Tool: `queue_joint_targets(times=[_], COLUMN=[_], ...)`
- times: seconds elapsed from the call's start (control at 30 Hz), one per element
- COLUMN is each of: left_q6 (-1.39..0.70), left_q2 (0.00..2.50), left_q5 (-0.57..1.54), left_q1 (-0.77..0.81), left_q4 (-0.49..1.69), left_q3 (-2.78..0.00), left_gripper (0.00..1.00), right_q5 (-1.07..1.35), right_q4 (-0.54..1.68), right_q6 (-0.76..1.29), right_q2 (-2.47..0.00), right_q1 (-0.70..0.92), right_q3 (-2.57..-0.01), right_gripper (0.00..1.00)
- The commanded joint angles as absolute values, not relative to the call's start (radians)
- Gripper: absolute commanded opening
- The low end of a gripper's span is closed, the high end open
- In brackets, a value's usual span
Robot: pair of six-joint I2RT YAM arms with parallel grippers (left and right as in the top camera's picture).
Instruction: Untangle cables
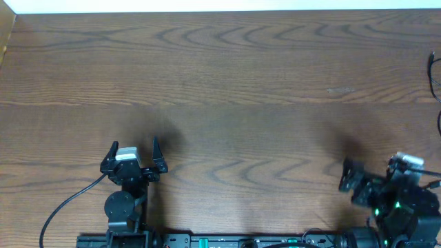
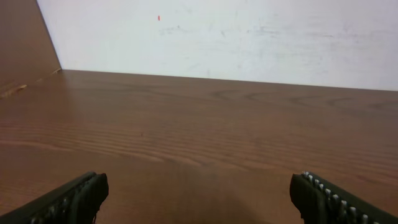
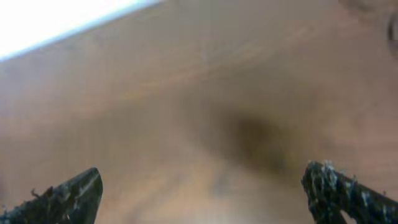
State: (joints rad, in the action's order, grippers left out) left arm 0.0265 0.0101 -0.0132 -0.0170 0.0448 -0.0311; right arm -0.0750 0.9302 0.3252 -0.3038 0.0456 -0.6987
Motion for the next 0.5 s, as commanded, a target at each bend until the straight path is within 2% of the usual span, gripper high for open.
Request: queue_joint_targets(times=[0.0,0.2,0.47], left_q6=[0.036,0.036,0.036], left_q2=[0.004,0.004,0.004], left_q5=[-0.023,-0.023,-0.023], left_q1=[-0.017,-0.017,-0.017], left_q4=[0.070,0.070,0.070], left_q3=[-0.004,-0.004,-0.004], left_gripper=[0.98,0.98,0.98], right_q5=[-0.085,-0.062,-0.039], right_q4=[0.823,0.609,0.305], right_q6=[0.170,0.072,0.064], right_q2=[-0.276,-0.165,-0.035], right_q1=[0.053,0.028,0.014], right_q3=[-0.625,-0.429,-0.175], right_gripper=[0.99,0.99,0.99])
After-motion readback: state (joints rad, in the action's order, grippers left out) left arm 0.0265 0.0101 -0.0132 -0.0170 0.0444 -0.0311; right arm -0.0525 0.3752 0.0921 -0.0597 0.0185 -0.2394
